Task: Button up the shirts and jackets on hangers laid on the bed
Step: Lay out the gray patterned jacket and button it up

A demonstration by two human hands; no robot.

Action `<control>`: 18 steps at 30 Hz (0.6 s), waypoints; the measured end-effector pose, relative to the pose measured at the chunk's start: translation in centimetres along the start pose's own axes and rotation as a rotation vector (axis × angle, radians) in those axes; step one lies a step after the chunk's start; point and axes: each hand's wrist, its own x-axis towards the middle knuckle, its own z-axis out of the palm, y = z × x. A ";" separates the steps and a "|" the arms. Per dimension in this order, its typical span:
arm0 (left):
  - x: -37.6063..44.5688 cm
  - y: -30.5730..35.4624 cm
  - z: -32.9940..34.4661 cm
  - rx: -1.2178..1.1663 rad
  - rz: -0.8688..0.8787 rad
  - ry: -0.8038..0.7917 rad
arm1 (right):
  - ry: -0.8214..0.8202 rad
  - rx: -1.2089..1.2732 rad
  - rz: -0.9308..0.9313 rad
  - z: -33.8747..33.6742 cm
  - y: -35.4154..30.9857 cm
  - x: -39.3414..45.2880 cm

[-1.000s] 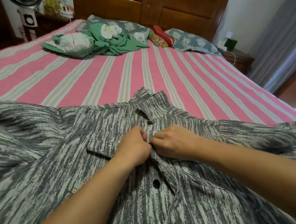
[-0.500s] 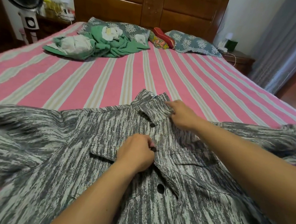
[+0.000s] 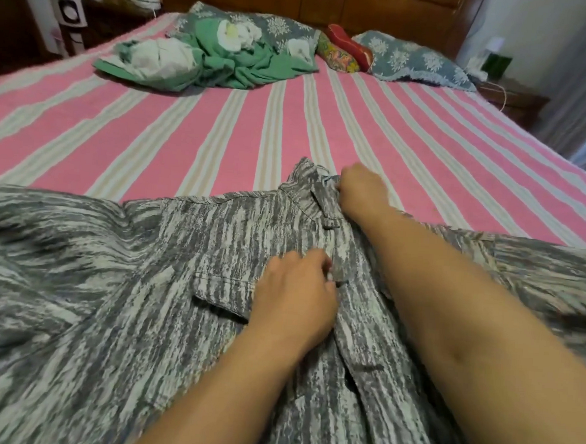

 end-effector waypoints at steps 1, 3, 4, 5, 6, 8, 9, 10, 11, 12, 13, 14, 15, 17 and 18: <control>-0.1 -0.1 0.1 0.054 -0.005 -0.031 | -0.038 0.003 -0.015 0.6 -0.4 -0.4; -0.2 -0.1 0.1 0.098 -0.023 -0.073 | -0.148 0.083 -0.021 -0.2 -0.5 -1.0; -0.2 0.1 0.0 0.082 -0.054 -0.100 | -0.212 0.155 -0.022 -1.6 -0.3 -1.7; -0.1 0.2 -0.1 0.044 -0.098 -0.118 | -0.268 0.250 -0.018 -3.3 0.0 -2.7; -0.2 0.3 -0.3 0.009 -0.135 -0.128 | -0.309 0.349 -0.010 -5.1 0.1 -4.4; -0.4 0.6 -1.0 -0.007 -0.154 -0.122 | -0.322 0.453 -0.018 -9.0 -0.2 -9.8; -0.6 0.8 -1.5 -0.009 -0.151 -0.116 | -0.318 0.483 -0.029 -10.5 -0.5 -13.4; -1.0 1.2 -2.1 -0.022 -0.149 -0.104 | -0.361 0.523 -0.024 -11.9 -0.8 -17.2; -1.5 1.7 -3.0 -0.050 -0.150 -0.092 | -0.456 0.567 -0.004 -13.1 -1.1 -20.8; -2.0 2.1 -3.8 -0.081 -0.152 -0.082 | -0.589 0.584 0.017 -14.3 -1.3 -24.2; -2.7 2.4 -4.6 -0.102 -0.153 -0.086 | -0.696 0.556 0.022 -14.9 -1.5 -26.9; -3.4 2.6 -5.1 -0.102 -0.151 -0.119 | -0.741 0.514 0.026 -15.0 -1.6 -29.1; -4.1 2.7 -5.6 -0.069 -0.145 -0.191 | -0.729 0.479 0.037 -14.7 -1.5 -30.2; -5.7 2.9 -6.0 0.115 -0.093 -0.404 | -0.667 0.455 0.079 -14.4 -1.1 -30.5; -6.7 3.1 -5.7 0.203 -0.048 -0.477 | -0.668 0.472 0.104 -14.6 -0.9 -30.3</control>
